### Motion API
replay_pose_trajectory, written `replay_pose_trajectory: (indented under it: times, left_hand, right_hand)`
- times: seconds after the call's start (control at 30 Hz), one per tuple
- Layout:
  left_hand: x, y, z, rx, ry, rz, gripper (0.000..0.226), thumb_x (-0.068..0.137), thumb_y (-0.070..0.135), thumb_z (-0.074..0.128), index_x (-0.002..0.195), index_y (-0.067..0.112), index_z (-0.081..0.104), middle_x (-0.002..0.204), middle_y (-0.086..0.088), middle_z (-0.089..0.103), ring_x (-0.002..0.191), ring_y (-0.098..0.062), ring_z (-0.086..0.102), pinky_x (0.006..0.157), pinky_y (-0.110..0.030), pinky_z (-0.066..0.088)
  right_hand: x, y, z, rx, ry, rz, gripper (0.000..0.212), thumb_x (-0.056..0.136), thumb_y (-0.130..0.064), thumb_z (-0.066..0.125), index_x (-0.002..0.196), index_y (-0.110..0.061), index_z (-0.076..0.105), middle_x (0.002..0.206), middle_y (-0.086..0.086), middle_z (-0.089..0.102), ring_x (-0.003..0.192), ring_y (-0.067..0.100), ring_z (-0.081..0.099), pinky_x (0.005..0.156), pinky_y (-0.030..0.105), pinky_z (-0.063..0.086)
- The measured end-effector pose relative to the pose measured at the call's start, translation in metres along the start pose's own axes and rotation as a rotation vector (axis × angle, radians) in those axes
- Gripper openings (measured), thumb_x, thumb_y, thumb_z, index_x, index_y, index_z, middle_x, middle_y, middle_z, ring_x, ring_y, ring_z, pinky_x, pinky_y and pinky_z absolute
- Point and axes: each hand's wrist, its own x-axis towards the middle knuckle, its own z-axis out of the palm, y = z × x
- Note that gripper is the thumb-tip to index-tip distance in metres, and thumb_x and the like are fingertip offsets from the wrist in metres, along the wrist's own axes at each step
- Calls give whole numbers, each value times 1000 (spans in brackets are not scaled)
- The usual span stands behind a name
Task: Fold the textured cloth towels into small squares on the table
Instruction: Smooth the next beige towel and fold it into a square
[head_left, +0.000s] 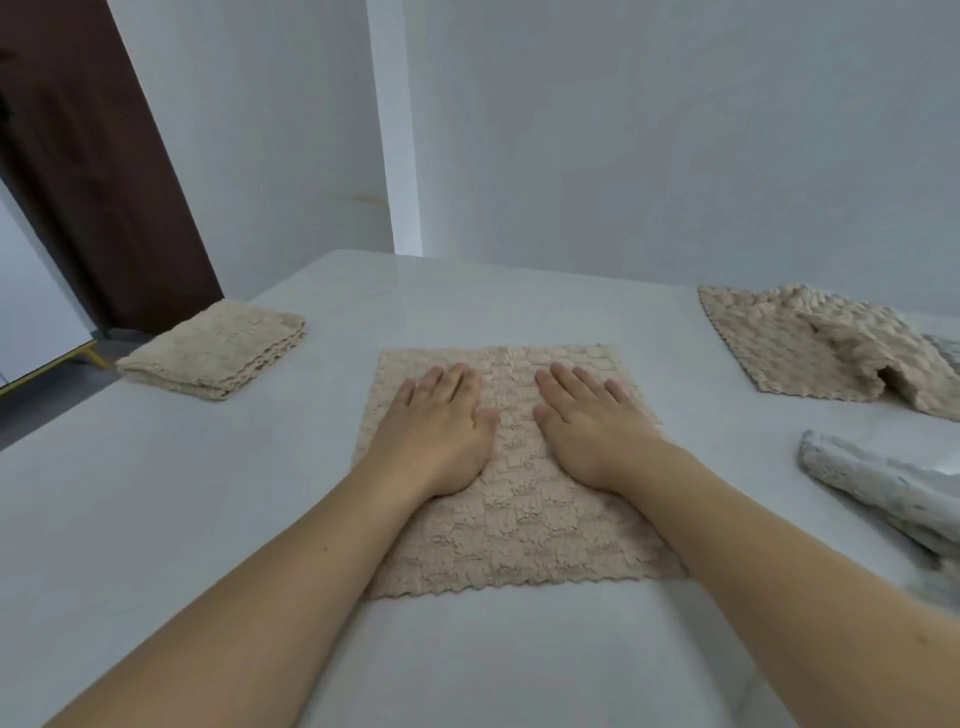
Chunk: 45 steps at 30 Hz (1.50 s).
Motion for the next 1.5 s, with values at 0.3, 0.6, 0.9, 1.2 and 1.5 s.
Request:
replay_pose_trajectory:
  times: [0.3, 0.6, 0.9, 1.2, 1.5]
  left_hand:
    - [-20, -56, -12, 90, -58, -140, 61, 102, 46, 6, 157, 22, -2, 165, 5, -8, 151, -14, -8, 120, -45, -10]
    - [-65, 31, 3, 22, 105, -4, 62, 102, 43, 13, 157, 18, 4, 165, 2, -3, 151, -17, -7, 121, -45, -6]
    - [-76, 6, 7, 11, 30, -33, 60, 102, 47, 9, 157, 26, 0, 165, 8, -6, 150, -12, -10, 121, -44, -9]
    - [-63, -32, -33, 90, -16, -141, 59, 103, 42, 9, 157, 20, 2, 165, 3, -8, 150, -16, -15, 116, -49, -21]
    - [49, -3, -9, 2, 99, -18, 57, 103, 42, 10, 157, 24, 5, 165, 2, 0, 151, -20, -3, 121, -48, -5]
  right_hand:
    - [-22, 42, -11, -82, -67, 172, 58, 102, -42, 4, 155, -21, -6, 162, -5, -12, 149, 15, -9, 120, 43, -8]
    - [-72, -20, 4, 14, 77, 13, 57, 103, -39, 11, 156, -22, 1, 163, -4, -5, 149, 15, -5, 121, 41, -4]
    - [-74, 1, 7, 15, 15, 28, 57, 102, -42, 8, 155, -25, -2, 162, -8, -8, 148, 10, -9, 121, 38, -5]
    - [-60, 18, -18, -57, 56, 122, 58, 103, -39, 8, 156, -17, 1, 163, 1, -7, 149, 17, -8, 119, 43, -11]
    - [56, -6, -8, -34, 54, -25, 56, 104, -37, 13, 156, -19, 3, 163, -1, -3, 150, 19, -3, 121, 43, -2]
